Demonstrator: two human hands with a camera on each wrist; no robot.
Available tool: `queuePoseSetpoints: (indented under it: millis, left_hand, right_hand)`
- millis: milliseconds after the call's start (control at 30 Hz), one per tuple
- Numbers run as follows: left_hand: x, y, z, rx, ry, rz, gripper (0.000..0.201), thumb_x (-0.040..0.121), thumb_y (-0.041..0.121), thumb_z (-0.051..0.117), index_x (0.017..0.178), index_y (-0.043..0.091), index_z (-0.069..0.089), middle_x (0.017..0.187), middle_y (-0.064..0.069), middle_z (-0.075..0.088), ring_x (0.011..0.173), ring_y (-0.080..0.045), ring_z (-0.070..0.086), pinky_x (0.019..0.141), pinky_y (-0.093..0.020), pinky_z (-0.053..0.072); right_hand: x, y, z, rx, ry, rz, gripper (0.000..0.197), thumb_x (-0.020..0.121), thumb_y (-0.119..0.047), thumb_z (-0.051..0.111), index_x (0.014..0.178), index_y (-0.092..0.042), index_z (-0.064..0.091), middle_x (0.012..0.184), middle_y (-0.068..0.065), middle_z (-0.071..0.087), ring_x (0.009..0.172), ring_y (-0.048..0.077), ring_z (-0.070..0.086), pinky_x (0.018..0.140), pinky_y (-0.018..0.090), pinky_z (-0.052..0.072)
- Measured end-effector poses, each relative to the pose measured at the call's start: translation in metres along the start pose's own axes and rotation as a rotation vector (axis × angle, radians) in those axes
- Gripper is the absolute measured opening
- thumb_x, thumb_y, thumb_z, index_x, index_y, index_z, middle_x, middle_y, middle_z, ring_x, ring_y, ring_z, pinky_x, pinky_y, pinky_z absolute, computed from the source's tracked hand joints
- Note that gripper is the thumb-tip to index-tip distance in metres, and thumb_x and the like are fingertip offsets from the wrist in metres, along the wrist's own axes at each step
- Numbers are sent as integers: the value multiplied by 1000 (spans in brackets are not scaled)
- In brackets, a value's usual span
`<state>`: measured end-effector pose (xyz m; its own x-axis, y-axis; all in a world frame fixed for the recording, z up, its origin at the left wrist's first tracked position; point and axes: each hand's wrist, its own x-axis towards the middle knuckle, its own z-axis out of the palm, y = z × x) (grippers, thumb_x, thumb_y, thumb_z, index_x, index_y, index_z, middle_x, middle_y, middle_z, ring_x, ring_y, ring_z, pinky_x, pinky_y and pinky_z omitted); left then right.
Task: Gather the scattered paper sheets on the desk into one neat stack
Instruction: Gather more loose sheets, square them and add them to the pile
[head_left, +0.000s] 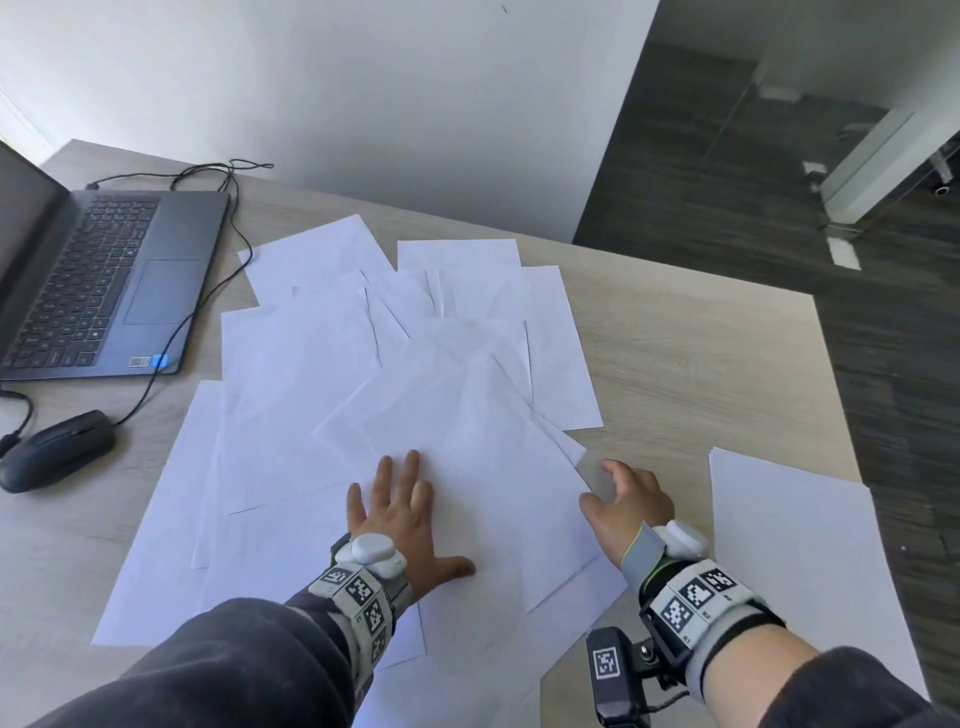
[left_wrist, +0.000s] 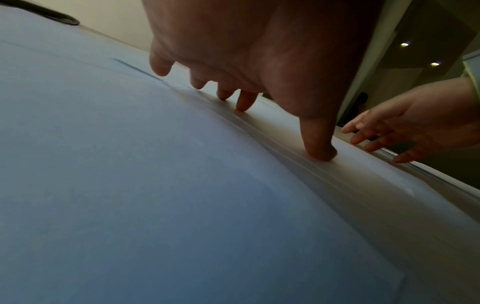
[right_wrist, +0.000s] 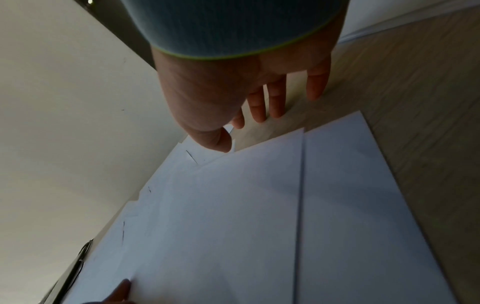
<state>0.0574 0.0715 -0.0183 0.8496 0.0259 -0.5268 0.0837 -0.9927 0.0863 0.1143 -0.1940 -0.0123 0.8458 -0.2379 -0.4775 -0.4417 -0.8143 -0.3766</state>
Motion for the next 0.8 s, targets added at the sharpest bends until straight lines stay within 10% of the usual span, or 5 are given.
queuePoseSetpoints:
  millis: [233,533,800]
  left_hand:
    - [0,-1,4,-93,14,-28,125,64,93,49,159,35,-10,167,6,-25,154,-27,-25,124,-56,-3]
    - [-4,-1,14,-75,7,161,125,65,87,57,157,42,-14,165,9,-29,151,-22,-31,123,-45,-14]
    - [-5,6,17,-58,8,196,124,67,85,58,154,44,-20,160,10,-36,149,-22,-34,123,-49,-16]
  right_hand:
    - [5,-5,-3,71,-12,-27,54,83,-39,56,135,-30,46,134,1,46,113,25,52,95,37,44]
    - [16,-27,-8,-68,-45,-128,64,76,-45,64,136,-30,46,137,0,48,122,24,50,102,34,42]
    - [13,-39,3,161,-187,-31,50,68,-47,65,110,-27,49,94,-6,67,80,21,67,80,38,56]
